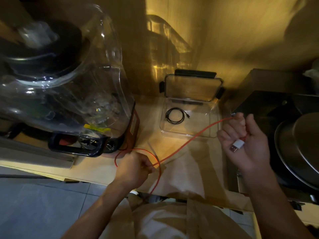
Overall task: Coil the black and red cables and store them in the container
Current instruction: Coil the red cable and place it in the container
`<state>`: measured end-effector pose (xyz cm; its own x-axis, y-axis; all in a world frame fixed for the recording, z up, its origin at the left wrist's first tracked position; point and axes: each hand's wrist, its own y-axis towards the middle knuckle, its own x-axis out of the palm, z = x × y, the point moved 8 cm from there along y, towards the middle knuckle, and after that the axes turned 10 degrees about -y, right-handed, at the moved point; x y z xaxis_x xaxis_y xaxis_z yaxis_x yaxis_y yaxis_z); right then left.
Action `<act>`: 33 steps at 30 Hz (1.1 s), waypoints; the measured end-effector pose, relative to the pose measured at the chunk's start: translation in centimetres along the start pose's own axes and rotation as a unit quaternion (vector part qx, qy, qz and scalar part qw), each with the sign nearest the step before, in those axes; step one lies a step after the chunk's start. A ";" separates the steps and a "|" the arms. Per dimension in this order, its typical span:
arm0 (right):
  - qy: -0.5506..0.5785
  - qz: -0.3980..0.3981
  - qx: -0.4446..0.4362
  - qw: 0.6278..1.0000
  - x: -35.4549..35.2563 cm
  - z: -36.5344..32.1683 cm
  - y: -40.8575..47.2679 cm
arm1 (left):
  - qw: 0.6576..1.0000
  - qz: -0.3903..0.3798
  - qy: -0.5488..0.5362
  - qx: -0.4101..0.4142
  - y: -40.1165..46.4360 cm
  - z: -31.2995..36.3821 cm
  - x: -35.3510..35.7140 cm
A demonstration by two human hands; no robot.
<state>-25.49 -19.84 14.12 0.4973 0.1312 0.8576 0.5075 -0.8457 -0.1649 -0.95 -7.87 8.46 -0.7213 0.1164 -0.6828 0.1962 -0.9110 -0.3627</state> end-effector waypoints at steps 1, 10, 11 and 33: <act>-0.010 0.016 -0.018 1.000 0.2 0.0 0.1 | 1.000 0.005 0.000 0.023 -0.1 0.6 0.0; -0.288 0.096 -0.119 0.945 2.7 -0.4 1.1 | 0.970 0.008 -0.037 0.241 -2.4 5.2 -0.7; -0.320 0.101 -0.121 0.934 2.7 -0.3 1.1 | 0.971 0.029 -0.044 0.233 -2.4 5.1 -1.2; -0.819 -0.197 0.117 0.526 4.4 11.8 -1.3 | 0.914 0.107 0.141 0.365 -3.2 12.1 -5.5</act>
<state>-15.66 -12.03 12.40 0.1634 0.7041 -0.6911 0.7762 -0.5241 -0.3504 -5.62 -10.36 21.05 -0.4977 -0.0919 -0.8624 -0.2566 -0.9343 0.2476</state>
